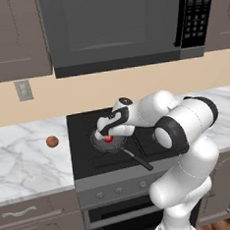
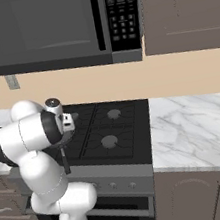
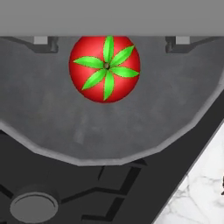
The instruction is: Place the pan on the front left burner on the stove. Then place the tomato and the onion in the pan and turn on the front left burner.
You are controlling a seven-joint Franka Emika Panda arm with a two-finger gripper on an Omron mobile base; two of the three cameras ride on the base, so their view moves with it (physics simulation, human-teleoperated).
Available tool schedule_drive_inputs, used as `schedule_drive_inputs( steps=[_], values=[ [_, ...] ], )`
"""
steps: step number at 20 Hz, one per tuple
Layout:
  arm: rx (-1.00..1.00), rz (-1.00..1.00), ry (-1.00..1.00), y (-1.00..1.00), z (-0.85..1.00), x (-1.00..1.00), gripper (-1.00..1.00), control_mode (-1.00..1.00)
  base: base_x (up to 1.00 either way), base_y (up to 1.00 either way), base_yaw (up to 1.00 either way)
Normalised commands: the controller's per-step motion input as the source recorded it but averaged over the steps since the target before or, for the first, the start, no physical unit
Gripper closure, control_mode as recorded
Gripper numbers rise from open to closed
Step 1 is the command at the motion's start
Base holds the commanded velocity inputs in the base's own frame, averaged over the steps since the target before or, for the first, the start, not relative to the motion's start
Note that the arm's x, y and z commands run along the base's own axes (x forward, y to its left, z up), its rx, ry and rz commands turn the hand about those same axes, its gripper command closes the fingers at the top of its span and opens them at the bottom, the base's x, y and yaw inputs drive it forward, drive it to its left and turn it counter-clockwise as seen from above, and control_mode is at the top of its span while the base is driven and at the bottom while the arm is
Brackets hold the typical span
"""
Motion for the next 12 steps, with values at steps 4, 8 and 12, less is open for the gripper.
schedule_drive_inputs(
  steps=[4,8,12],
  values=[
    [0.00,0.00,0.00,0.17,0.19,-0.05,-1.00,-1.00,0.00,0.00,0.00],
    [0.00,0.00,0.00,0.27,0.21,0.00,-1.00,-1.00,0.00,0.00,0.00],
    [0.00,0.00,0.00,0.35,0.13,0.00,-1.00,-1.00,0.00,0.00,0.00]
  ],
)
